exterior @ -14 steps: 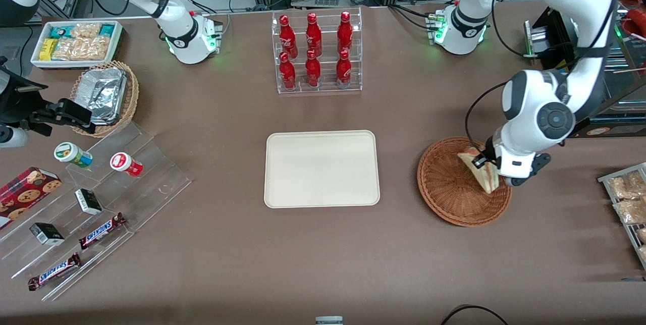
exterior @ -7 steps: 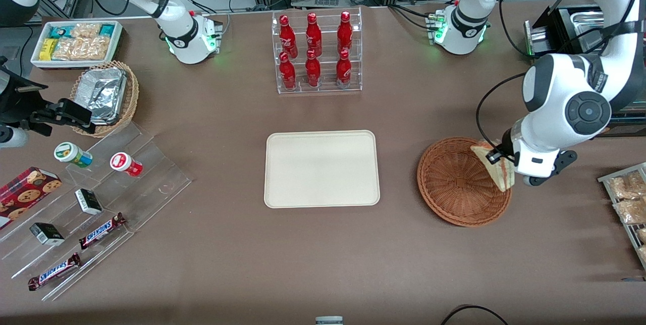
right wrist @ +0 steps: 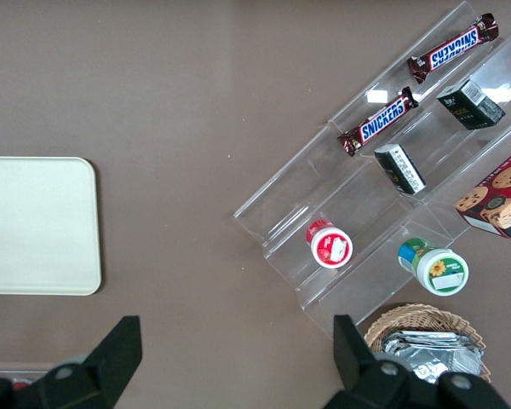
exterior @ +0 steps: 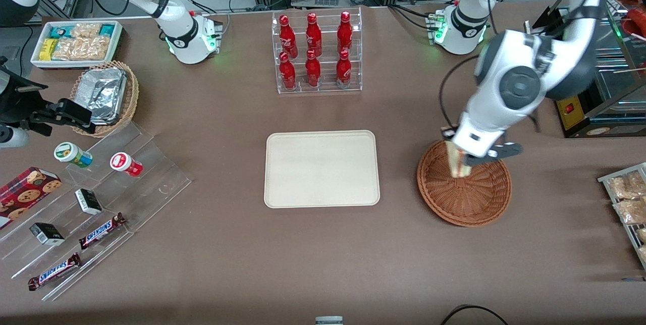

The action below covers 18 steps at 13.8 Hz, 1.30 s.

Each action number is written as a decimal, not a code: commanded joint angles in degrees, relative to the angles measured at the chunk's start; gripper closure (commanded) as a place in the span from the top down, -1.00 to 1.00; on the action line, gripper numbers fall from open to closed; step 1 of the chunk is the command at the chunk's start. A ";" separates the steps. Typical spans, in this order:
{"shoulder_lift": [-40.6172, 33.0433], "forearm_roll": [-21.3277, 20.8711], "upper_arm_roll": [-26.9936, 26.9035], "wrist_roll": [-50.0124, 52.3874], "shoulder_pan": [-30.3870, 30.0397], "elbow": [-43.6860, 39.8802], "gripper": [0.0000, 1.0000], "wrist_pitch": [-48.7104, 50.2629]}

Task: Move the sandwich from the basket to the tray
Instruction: 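Lift the sandwich out of the basket and carry it over the cream tray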

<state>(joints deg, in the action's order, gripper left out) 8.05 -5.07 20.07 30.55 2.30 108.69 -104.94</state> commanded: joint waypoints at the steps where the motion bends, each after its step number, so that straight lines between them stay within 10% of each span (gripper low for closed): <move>1: -0.40 -1.17 3.82 -5.84 -0.37 0.03 -1.00 1.41; 18: 30.88 -10.05 7.08 21.83 17.47 -27.57 -1.00 -1.58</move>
<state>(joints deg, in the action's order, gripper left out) 36.10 -13.48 27.56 50.92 18.43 85.41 -107.20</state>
